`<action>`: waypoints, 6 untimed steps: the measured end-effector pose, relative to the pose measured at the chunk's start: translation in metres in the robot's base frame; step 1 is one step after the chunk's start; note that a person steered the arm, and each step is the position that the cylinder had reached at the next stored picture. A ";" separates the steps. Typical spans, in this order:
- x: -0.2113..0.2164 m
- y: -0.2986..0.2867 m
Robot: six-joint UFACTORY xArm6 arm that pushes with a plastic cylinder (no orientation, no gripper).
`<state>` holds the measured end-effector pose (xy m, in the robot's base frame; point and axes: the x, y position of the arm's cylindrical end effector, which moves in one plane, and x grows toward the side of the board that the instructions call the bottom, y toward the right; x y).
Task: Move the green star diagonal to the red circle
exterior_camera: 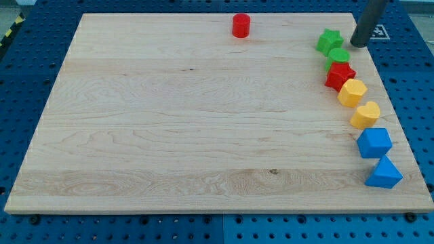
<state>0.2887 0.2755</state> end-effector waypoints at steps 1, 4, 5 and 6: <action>-0.001 -0.007; 0.004 -0.054; 0.004 -0.080; 0.004 -0.104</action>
